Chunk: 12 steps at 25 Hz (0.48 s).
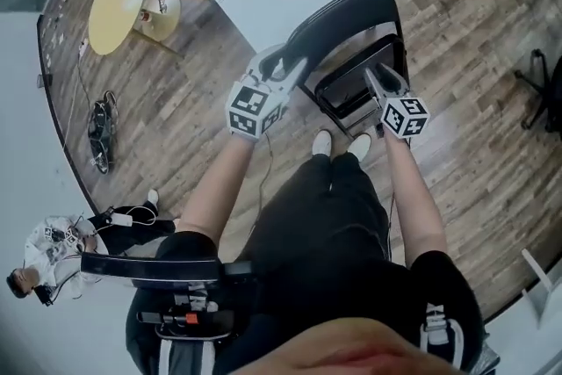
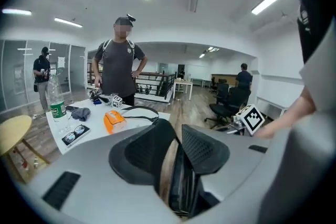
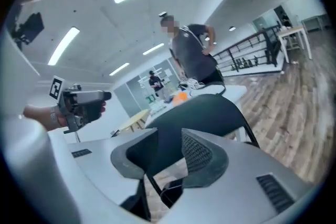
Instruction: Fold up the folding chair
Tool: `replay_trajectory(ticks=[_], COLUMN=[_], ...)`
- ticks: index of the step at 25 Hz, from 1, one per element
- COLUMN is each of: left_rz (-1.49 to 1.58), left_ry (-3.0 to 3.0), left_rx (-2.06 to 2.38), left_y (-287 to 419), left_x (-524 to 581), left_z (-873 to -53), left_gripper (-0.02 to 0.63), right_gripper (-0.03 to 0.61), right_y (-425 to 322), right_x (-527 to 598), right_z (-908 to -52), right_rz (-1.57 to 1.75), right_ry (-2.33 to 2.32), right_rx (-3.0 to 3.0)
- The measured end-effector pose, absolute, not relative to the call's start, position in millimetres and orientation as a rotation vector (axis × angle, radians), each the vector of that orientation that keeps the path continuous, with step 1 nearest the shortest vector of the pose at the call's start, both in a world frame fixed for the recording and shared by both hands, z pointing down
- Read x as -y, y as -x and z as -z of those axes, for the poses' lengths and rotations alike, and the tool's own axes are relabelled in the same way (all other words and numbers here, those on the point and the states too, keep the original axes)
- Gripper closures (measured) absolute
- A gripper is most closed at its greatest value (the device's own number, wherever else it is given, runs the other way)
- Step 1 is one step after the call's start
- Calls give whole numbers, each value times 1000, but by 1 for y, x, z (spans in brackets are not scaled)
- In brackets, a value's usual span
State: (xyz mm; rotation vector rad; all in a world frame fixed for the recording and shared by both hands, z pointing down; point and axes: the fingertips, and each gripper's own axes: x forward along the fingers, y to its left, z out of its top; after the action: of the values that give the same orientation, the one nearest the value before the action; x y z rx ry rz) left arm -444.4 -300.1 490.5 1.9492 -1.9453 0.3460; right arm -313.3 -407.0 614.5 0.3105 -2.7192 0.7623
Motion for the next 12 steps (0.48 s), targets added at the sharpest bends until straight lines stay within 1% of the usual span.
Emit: replay_trajectory(ticks=[3, 6, 8, 12], left_rz=[-250, -164, -137, -64], left_ry=[-1996, -2059, -2101, -2179], left_rx=[1873, 1820, 1817, 1852], left_y=[402, 366, 350, 333], left_x=[275, 257, 250, 244], left_z=[-460, -428, -407, -362], left_gripper=[521, 579, 595, 603], right_gripper=[439, 547, 568, 568], right_y=[309, 303, 299, 291], right_x=[364, 331, 311, 280], right_z=[-518, -441, -404, -349], right_rz=[-574, -426, -349, -204], right_ry=[-116, -24, 43, 144], right_rx=[2869, 2970, 3009, 3047])
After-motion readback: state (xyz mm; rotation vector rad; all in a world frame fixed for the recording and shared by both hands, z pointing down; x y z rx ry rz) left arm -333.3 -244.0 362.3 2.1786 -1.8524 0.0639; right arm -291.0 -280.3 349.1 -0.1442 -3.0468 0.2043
